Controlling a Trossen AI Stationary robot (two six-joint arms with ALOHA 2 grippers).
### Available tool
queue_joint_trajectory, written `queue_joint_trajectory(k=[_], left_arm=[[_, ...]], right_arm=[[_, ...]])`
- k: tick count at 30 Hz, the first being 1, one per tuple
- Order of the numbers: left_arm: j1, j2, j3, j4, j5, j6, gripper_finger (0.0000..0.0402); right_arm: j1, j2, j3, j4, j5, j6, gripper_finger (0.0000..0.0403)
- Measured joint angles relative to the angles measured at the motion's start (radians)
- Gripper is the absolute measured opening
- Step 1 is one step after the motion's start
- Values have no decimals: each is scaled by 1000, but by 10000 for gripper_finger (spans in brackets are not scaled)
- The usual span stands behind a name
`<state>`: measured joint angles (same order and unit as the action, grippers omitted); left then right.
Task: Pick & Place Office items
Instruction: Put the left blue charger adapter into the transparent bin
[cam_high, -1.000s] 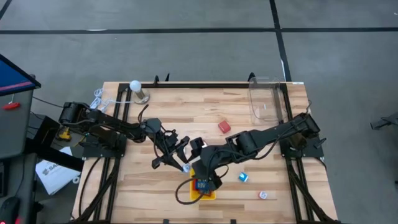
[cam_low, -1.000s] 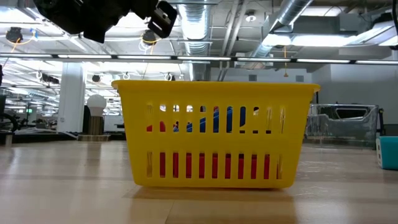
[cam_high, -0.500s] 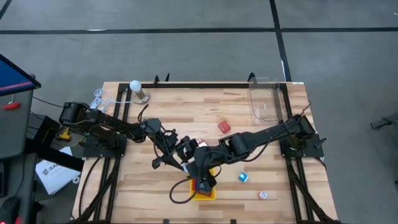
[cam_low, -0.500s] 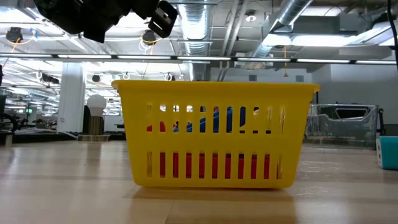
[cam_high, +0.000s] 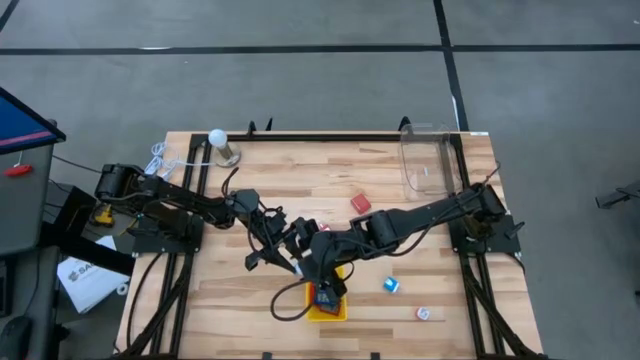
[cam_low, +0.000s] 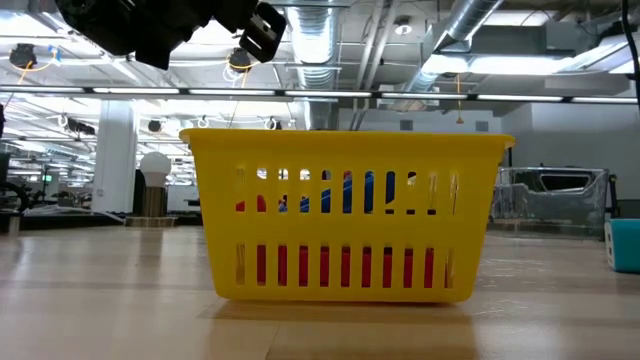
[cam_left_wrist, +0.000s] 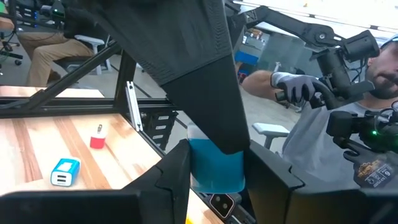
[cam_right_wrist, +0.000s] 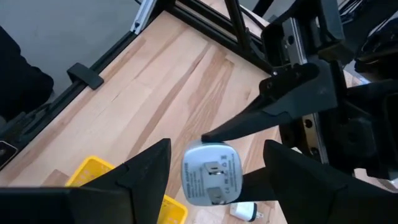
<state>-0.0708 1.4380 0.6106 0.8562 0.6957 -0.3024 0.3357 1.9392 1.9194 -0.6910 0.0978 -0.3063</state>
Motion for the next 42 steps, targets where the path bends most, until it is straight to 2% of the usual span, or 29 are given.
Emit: queue_joint_trajectory(k=[10, 19, 23, 28, 34, 36, 39, 42], left_arm=[[0, 0, 0, 0, -2, -2, 118], [0, 2, -3, -21, -6, -5, 117], [0, 2, -3, -12, -7, -1, 131], [22, -2, 2, -13, -29, 11, 146], [126, -56, 2, -81, -31, 12, 165], [170, -91, 2, -129, -75, 25, 174], [218, -172, 1, -250, -196, 88, 189], [229, -240, 1, -413, -382, 168, 203]], right_arm=[[-10, 22, -1, -15, -2, 7, 236], [-5, 56, 1, -12, -18, 0, 161], [-2, 51, 2, -11, -16, -9, 125], [13, 51, 36, -56, 11, 6, 125], [38, 53, 115, -197, 102, 67, 126], [49, 50, 141, -211, 100, 100, 127], [67, 50, 165, -288, 99, 158, 127], [71, 51, 179, -379, 148, 222, 128]])
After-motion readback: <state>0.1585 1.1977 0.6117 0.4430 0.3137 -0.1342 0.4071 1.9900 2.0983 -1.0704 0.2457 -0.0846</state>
